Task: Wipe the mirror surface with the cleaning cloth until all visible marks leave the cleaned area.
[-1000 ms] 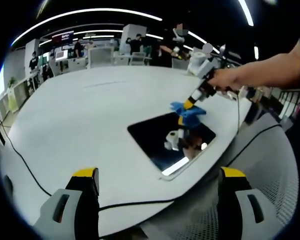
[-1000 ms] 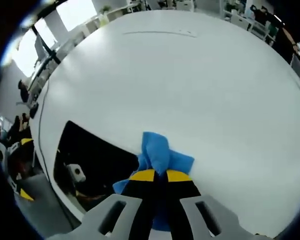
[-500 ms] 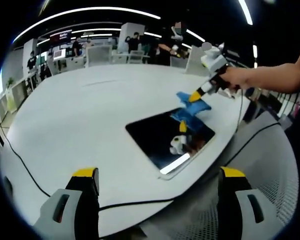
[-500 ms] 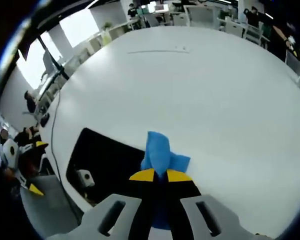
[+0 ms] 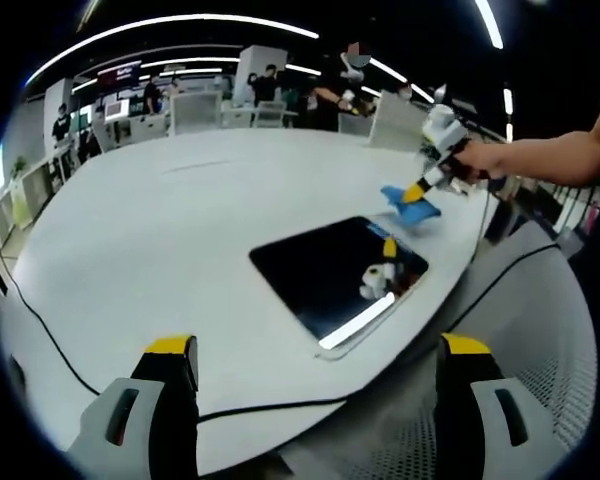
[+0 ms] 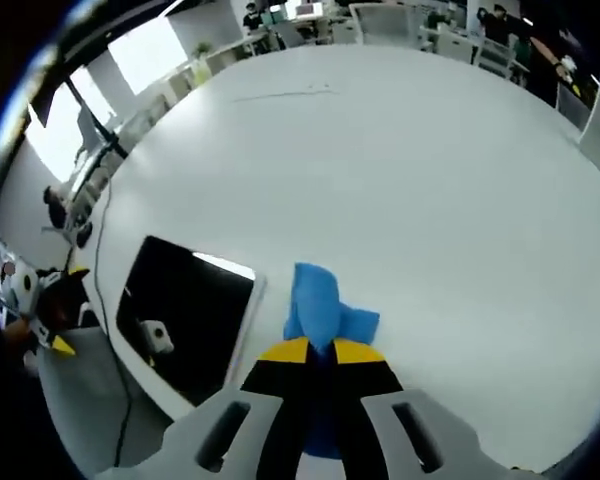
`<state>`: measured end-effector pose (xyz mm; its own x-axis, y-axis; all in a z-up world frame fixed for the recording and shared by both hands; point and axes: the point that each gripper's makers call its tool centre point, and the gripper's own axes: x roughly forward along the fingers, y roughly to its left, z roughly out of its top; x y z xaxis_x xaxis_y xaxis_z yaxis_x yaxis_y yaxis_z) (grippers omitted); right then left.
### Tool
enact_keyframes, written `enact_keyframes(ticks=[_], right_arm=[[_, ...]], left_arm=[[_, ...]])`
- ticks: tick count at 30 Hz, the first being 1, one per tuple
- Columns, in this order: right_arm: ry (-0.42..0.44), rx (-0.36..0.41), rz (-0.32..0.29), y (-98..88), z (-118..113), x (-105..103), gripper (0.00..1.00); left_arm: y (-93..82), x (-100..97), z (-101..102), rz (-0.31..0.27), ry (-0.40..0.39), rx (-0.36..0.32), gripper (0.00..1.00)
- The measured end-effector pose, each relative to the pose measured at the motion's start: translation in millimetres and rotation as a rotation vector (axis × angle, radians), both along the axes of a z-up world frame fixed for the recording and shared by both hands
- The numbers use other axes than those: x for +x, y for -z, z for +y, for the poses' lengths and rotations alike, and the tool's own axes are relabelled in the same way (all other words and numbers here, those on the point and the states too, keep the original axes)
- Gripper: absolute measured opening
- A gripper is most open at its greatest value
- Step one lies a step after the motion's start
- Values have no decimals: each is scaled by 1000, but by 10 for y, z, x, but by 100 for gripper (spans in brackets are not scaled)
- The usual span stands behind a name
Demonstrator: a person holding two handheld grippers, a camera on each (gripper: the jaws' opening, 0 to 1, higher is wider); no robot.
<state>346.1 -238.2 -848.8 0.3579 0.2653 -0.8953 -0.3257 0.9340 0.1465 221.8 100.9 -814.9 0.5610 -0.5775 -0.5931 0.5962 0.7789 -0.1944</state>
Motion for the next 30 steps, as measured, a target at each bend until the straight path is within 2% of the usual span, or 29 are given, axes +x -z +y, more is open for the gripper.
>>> enact_keyframes(ticks=[4,5,6,7,8,9,11,14,16,17,18,19,20,23,25,26,27,30], right_arm=[[-1,-14,-1,180,-66,4,4],[-30,-41,10,314,-107,-40,5],[-36,-80,49,421,-171,-140,3],[-86,-51,-88,314,-137,12,3],[-52,-32,-51,312,-126,-77,3],[-25,-26,-58,314,-130,-78,3],[-68,-33,-78,303,-121,-43,3],[-67,2,-85,263,-84,-63,6],[-86,58,-95,233,11,-97,18],[-127,104,-123,184,107,-130,27],[-157,121,-158,138,157,-156,40],[-168,132,-216,68,175,-176,47],[-171,137,-246,49,169,-200,52],[-161,144,-251,38,43,-472,56],[-133,167,-254,12,-83,-624,67],[-130,176,-259,-4,-105,-652,75],[-88,200,-273,-44,-184,-697,85],[-71,195,-307,-142,-406,-813,94]], left_arm=[[8,-3,-3,2,5,8,100],[7,-4,-2,2,2,7,100],[6,-3,0,2,-1,6,100],[8,-3,6,3,-4,7,100],[8,-4,11,3,-7,8,100],[5,-1,15,1,-11,7,100],[-1,4,24,-2,-25,2,100],[1,1,23,1,-28,-1,100],[-3,1,16,-2,-23,0,100],[-3,4,26,-4,-22,-1,100],[-4,18,47,-6,-34,-5,100],[-3,31,69,-6,-53,-20,100],[-3,31,80,-4,-62,-27,100],[-16,47,116,-10,-100,-58,100],[-23,51,110,-12,-104,-62,100],[-25,53,106,-14,-104,-63,100],[-27,55,103,-16,-103,-62,100],[-35,58,94,-21,-101,-61,100]])
